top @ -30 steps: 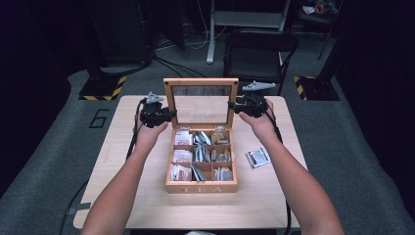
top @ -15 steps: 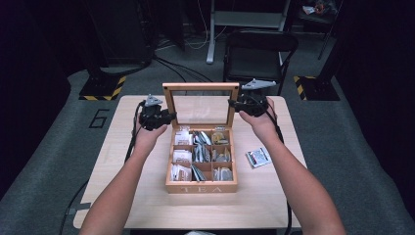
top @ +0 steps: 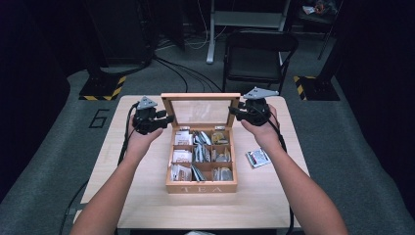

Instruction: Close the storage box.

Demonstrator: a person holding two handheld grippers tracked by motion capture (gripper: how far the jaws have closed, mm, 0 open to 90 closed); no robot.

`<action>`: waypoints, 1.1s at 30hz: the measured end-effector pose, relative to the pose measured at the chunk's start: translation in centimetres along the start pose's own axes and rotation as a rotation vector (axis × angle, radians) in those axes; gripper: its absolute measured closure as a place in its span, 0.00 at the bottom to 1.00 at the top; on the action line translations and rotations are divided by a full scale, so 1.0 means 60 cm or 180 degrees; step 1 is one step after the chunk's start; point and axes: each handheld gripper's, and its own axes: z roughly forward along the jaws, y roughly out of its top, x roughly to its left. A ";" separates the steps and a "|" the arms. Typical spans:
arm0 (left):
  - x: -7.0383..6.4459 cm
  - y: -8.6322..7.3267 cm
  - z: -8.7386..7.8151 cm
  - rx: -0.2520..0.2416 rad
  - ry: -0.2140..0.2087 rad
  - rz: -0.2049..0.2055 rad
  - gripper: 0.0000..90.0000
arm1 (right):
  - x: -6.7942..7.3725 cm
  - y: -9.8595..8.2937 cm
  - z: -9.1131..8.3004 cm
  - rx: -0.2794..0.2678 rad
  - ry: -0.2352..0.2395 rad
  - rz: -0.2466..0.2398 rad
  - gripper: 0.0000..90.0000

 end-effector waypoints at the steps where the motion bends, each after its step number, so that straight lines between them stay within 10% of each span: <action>1: -0.003 0.003 -0.006 -0.0008 -0.0003 0.0031 0.62 | 0.002 -0.002 -0.002 0.0000 0.0003 -0.0030 0.70; 33: -0.060 0.015 -0.088 -0.0062 -0.0011 0.0295 0.65 | 0.037 -0.049 -0.035 -0.0092 0.0111 -0.0090 0.63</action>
